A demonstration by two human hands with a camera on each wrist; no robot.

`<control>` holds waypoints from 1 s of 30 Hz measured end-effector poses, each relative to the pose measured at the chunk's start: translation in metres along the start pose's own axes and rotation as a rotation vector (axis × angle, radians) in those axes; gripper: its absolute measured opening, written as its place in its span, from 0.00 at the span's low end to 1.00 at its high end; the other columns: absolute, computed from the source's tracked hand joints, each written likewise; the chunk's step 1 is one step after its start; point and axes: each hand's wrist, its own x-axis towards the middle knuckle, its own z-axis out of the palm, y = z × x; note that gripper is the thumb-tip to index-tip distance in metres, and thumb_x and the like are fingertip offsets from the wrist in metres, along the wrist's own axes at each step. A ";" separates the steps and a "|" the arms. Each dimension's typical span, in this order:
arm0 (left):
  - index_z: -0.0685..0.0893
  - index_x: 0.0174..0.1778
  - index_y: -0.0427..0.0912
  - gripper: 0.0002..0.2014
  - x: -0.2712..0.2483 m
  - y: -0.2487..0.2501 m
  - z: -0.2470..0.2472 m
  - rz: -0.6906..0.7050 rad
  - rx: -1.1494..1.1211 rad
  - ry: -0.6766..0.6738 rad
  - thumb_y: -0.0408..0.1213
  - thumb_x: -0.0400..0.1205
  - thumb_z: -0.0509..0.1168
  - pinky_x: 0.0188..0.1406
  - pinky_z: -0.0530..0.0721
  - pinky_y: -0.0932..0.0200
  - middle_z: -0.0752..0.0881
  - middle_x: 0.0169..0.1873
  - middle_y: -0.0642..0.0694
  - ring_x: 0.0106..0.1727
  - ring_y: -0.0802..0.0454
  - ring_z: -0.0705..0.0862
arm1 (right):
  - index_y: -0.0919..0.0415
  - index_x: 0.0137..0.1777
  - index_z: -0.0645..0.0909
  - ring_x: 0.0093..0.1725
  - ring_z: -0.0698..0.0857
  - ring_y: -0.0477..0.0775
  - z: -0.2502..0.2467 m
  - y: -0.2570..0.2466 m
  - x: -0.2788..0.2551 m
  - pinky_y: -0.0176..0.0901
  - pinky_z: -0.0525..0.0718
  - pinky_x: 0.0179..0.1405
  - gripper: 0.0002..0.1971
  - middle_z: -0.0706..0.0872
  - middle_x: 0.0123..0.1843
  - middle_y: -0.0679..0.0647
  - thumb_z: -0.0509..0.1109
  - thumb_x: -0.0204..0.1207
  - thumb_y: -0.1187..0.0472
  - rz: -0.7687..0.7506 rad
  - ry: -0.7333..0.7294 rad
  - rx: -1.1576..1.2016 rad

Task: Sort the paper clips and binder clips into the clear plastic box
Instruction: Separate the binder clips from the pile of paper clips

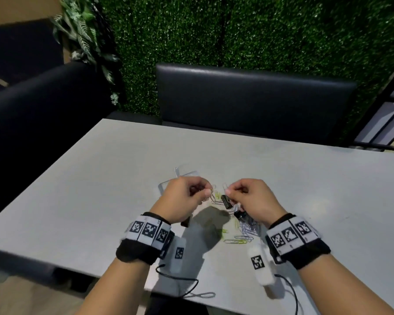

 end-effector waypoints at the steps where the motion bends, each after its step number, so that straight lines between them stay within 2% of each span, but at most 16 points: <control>1: 0.91 0.44 0.48 0.03 0.003 -0.002 -0.014 -0.008 -0.020 0.056 0.36 0.81 0.73 0.40 0.87 0.63 0.92 0.35 0.48 0.32 0.57 0.87 | 0.60 0.43 0.89 0.25 0.84 0.41 0.012 -0.010 0.012 0.33 0.80 0.25 0.03 0.90 0.32 0.51 0.78 0.77 0.62 -0.011 -0.011 0.049; 4: 0.91 0.45 0.45 0.02 0.018 -0.018 -0.053 -0.067 -0.003 0.204 0.36 0.82 0.73 0.37 0.86 0.66 0.92 0.34 0.47 0.31 0.57 0.88 | 0.59 0.40 0.88 0.25 0.84 0.41 0.053 -0.035 0.047 0.33 0.79 0.22 0.04 0.89 0.32 0.52 0.77 0.77 0.63 -0.012 -0.072 0.091; 6: 0.91 0.45 0.46 0.02 0.027 -0.035 -0.068 -0.143 0.053 0.262 0.38 0.82 0.73 0.39 0.87 0.64 0.91 0.33 0.49 0.32 0.55 0.90 | 0.57 0.37 0.87 0.30 0.86 0.47 0.079 -0.046 0.066 0.37 0.82 0.25 0.07 0.90 0.33 0.54 0.77 0.76 0.63 0.017 -0.124 0.054; 9: 0.91 0.42 0.49 0.03 0.035 -0.057 -0.071 -0.230 0.197 0.253 0.38 0.81 0.73 0.45 0.86 0.61 0.89 0.30 0.54 0.36 0.54 0.90 | 0.62 0.34 0.89 0.28 0.84 0.49 0.109 -0.053 0.080 0.45 0.87 0.33 0.08 0.89 0.28 0.54 0.76 0.75 0.62 0.025 -0.142 -0.062; 11: 0.91 0.42 0.49 0.03 0.037 -0.068 -0.066 -0.268 0.255 0.244 0.39 0.80 0.73 0.49 0.86 0.60 0.88 0.30 0.55 0.35 0.57 0.88 | 0.64 0.35 0.89 0.24 0.82 0.47 0.120 -0.055 0.083 0.45 0.88 0.35 0.09 0.89 0.27 0.54 0.75 0.75 0.63 0.022 -0.159 -0.127; 13: 0.93 0.43 0.47 0.03 0.037 -0.074 -0.062 -0.287 0.275 0.222 0.40 0.79 0.74 0.50 0.87 0.59 0.89 0.32 0.54 0.35 0.60 0.87 | 0.64 0.37 0.90 0.25 0.85 0.49 0.120 -0.057 0.080 0.45 0.91 0.36 0.08 0.92 0.32 0.57 0.75 0.76 0.63 0.023 -0.186 -0.158; 16: 0.94 0.49 0.47 0.08 0.037 -0.074 -0.057 -0.274 0.318 0.210 0.44 0.79 0.74 0.47 0.84 0.64 0.93 0.39 0.52 0.40 0.59 0.87 | 0.60 0.39 0.89 0.35 0.93 0.58 0.102 -0.052 0.072 0.53 0.94 0.40 0.06 0.93 0.34 0.59 0.73 0.77 0.63 0.018 -0.172 -0.141; 20: 0.91 0.54 0.52 0.13 0.034 -0.051 -0.044 -0.196 0.378 0.219 0.54 0.79 0.71 0.47 0.85 0.60 0.92 0.45 0.56 0.46 0.59 0.88 | 0.56 0.42 0.89 0.32 0.91 0.47 0.044 -0.032 0.058 0.44 0.92 0.35 0.06 0.92 0.35 0.53 0.71 0.79 0.62 -0.007 -0.063 -0.171; 23: 0.89 0.55 0.56 0.12 0.034 -0.022 -0.020 -0.085 0.372 0.112 0.55 0.80 0.69 0.48 0.86 0.58 0.89 0.47 0.60 0.47 0.61 0.87 | 0.54 0.44 0.88 0.38 0.92 0.49 -0.010 -0.003 0.046 0.42 0.90 0.40 0.06 0.92 0.39 0.50 0.71 0.80 0.60 0.018 0.038 -0.258; 26: 0.88 0.58 0.56 0.13 0.038 -0.001 0.018 0.023 0.453 -0.102 0.54 0.80 0.69 0.50 0.85 0.56 0.87 0.50 0.57 0.51 0.57 0.87 | 0.56 0.47 0.88 0.41 0.88 0.48 -0.046 0.030 0.036 0.36 0.83 0.39 0.03 0.92 0.45 0.53 0.72 0.79 0.59 0.084 0.056 -0.422; 28: 0.88 0.61 0.55 0.15 0.045 0.002 0.047 0.070 0.552 -0.233 0.52 0.79 0.70 0.54 0.85 0.53 0.86 0.55 0.51 0.56 0.50 0.86 | 0.54 0.54 0.87 0.47 0.86 0.49 -0.054 0.047 0.029 0.39 0.80 0.46 0.10 0.89 0.50 0.52 0.77 0.75 0.54 0.107 -0.057 -0.541; 30: 0.86 0.64 0.57 0.19 0.052 -0.001 0.068 0.076 0.656 -0.315 0.51 0.76 0.72 0.59 0.84 0.49 0.83 0.60 0.47 0.61 0.44 0.83 | 0.49 0.62 0.84 0.55 0.81 0.49 -0.050 0.056 0.025 0.41 0.79 0.55 0.20 0.83 0.56 0.50 0.81 0.71 0.49 0.043 -0.198 -0.667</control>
